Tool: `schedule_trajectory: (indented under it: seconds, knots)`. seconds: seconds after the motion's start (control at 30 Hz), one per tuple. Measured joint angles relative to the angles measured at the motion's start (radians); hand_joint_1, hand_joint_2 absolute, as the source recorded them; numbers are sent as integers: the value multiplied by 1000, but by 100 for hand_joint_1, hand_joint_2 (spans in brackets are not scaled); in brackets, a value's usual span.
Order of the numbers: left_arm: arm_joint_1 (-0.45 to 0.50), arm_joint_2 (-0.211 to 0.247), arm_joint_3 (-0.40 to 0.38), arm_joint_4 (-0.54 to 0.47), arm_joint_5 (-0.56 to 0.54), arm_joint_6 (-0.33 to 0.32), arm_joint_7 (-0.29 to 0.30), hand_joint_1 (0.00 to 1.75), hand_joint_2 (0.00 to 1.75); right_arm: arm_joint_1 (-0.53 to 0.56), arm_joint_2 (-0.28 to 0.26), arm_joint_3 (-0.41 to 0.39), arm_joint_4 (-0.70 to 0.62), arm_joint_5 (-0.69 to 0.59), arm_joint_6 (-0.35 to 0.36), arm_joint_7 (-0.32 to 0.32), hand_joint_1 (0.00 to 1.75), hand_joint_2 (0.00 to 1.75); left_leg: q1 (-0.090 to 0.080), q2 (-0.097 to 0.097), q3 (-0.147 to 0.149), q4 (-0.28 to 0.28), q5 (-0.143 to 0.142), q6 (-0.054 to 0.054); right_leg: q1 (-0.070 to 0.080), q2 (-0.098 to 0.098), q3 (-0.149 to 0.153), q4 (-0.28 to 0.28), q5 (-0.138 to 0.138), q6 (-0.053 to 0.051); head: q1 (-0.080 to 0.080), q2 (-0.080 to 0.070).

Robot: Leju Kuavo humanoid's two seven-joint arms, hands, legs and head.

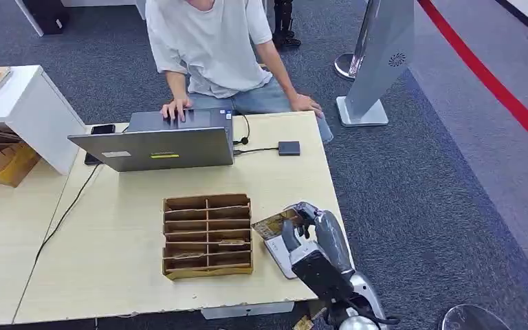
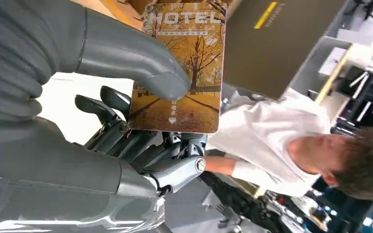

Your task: Pass the card to the sensor for recognition and then transmit it.

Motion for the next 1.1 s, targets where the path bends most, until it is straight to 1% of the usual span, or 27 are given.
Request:
schedule_trajectory:
  seconds: [0.2,0.6,0.87,1.1]
  knots:
    - [0,3,0,0,-8,-2,0,0,0,0,0,-17,44,-38,47,20,175,175,0,0,0,0,0,0,0,0,0,0,0,0,0,0]
    - [0,7,1,0,-18,-10,0,0,0,-3,0,-34,121,-68,95,45,175,175,0,0,0,0,0,0,0,0,0,0,0,0,0,0]
    - [0,8,1,0,-18,-11,0,0,0,-6,0,-40,138,-69,96,48,175,175,0,0,0,0,0,0,0,0,0,0,0,0,0,0]
    - [0,8,2,0,-21,-11,0,0,0,-13,0,-41,157,-71,116,62,175,175,0,0,0,0,0,0,0,0,0,0,0,0,0,0]
